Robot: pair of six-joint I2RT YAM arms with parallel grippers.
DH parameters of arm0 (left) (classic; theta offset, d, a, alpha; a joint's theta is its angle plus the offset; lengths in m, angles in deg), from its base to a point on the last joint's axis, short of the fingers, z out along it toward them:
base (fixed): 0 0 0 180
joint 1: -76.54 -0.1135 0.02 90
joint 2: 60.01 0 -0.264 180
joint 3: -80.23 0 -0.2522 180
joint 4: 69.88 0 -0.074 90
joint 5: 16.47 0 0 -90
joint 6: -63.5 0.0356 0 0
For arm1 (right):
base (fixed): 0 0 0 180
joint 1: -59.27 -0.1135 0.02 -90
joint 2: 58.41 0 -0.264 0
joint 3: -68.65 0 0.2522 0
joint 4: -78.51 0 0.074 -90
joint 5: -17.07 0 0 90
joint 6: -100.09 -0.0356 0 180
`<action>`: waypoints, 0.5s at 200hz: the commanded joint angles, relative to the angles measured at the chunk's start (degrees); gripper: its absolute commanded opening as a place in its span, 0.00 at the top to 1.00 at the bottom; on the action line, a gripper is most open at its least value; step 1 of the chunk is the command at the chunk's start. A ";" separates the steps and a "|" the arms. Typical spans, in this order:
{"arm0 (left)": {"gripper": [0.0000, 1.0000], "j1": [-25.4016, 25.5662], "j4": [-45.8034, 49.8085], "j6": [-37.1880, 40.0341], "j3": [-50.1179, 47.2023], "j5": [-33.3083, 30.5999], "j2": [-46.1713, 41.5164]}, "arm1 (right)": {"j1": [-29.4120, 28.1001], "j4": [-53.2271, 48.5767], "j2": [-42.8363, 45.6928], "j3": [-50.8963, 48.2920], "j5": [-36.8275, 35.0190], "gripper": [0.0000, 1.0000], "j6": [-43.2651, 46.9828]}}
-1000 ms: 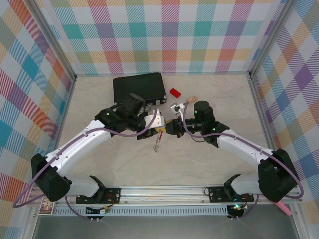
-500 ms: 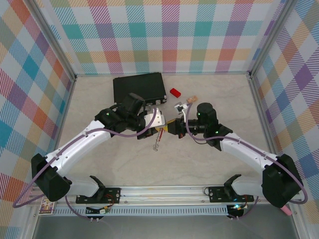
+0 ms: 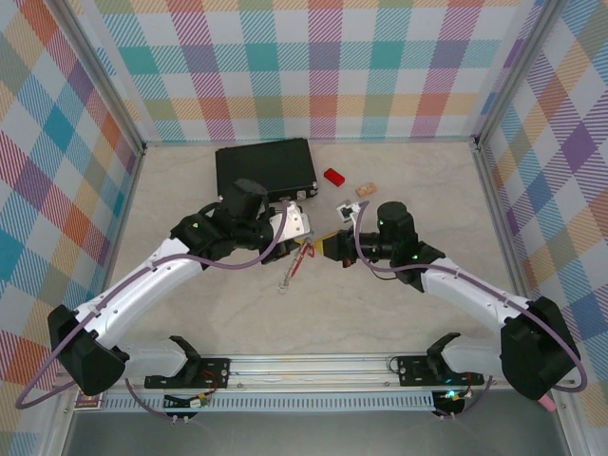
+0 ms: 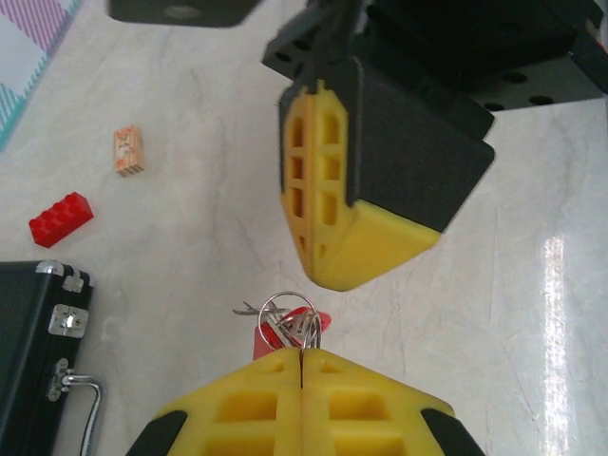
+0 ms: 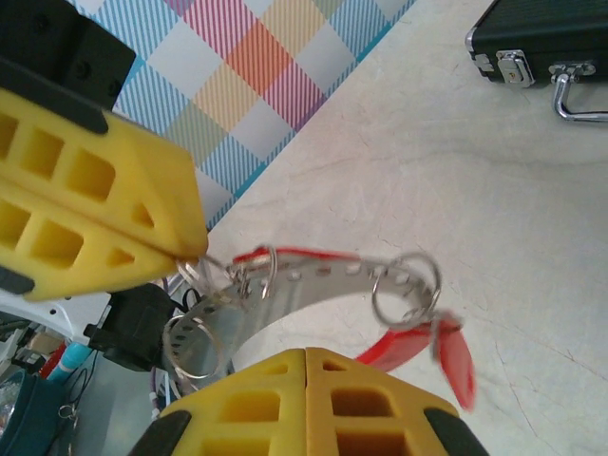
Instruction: Put the keys on the keyring
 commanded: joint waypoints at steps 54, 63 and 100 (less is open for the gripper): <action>1.00 0.45 -1.17 -0.92 -0.68 0.25 -1.57 | 0.38 -1.19 2.92 -0.92 -2.73 0.90 0.67; 1.00 0.42 -0.86 -0.83 -0.75 0.55 -1.52 | 0.59 -2.08 3.29 -0.47 -3.38 0.89 0.90; 1.00 0.46 -0.90 -0.08 -2.04 2.04 -1.72 | 1.89 -5.20 4.00 2.08 -1.80 0.78 1.41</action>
